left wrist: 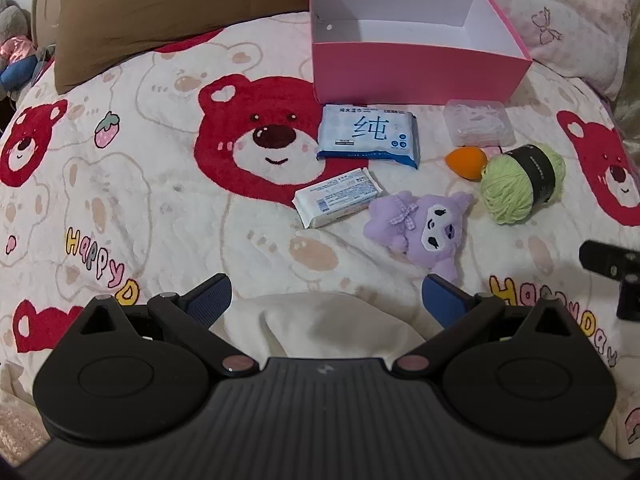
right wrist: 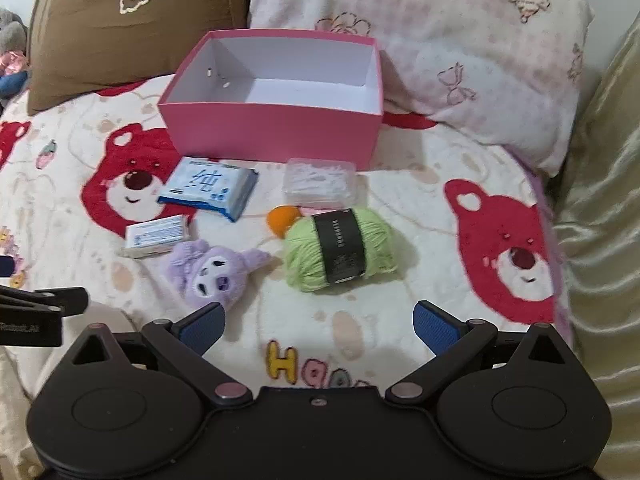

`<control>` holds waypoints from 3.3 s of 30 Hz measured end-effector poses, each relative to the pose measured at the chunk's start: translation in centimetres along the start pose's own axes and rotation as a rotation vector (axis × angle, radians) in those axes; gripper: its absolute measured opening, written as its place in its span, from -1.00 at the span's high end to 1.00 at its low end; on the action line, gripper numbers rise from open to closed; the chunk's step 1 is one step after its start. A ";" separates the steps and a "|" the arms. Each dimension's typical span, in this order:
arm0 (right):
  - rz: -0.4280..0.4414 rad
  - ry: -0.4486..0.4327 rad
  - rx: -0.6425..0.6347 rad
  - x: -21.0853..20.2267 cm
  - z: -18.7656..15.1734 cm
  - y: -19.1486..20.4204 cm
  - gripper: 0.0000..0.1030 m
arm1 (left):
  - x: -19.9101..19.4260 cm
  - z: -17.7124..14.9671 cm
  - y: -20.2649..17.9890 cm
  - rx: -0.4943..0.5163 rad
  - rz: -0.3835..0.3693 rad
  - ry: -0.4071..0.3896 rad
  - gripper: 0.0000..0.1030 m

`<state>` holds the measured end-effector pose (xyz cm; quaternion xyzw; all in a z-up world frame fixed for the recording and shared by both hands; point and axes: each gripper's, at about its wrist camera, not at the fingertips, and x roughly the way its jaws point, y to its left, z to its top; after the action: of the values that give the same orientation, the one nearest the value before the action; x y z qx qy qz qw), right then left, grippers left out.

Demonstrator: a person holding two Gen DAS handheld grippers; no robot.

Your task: Organize objects

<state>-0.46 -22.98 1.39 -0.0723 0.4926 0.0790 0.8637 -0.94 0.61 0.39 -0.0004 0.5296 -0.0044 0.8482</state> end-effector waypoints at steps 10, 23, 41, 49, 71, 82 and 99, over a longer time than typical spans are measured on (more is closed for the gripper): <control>0.035 -0.006 -0.008 -0.2 -0.1 0.7 -0.97 | -1.4 0.0 1.6 -0.039 -0.028 -0.054 -1.00; 0.028 -0.001 -0.022 0.5 0.0 1.3 -0.97 | -1.6 -0.5 1.6 -0.036 -0.013 -0.102 -1.00; 0.038 0.004 -0.015 0.6 -0.9 0.6 -0.97 | -1.4 -1.1 2.6 -0.084 -0.021 -0.115 -1.00; 0.036 -0.001 -0.038 0.5 -0.9 0.8 -0.97 | -1.1 -1.2 2.3 -0.087 0.004 -0.104 -1.00; 0.050 0.020 -0.043 0.9 -1.5 1.1 -0.97 | 0.1 -1.1 0.5 -0.040 0.006 -0.054 -1.00; 0.036 -0.005 -0.047 -0.1 -1.5 0.5 -0.97 | -1.9 -1.0 0.6 -0.030 0.012 -0.086 -0.98; 0.197 0.012 -0.036 -0.8 -1.8 0.8 -0.97 | -2.0 -1.0 1.1 -0.032 -0.024 -0.109 -0.94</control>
<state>-2.54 -22.60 1.13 -0.0395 0.5008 0.1717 0.8475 -2.66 1.72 1.73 -0.0204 0.4823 -0.0059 0.8757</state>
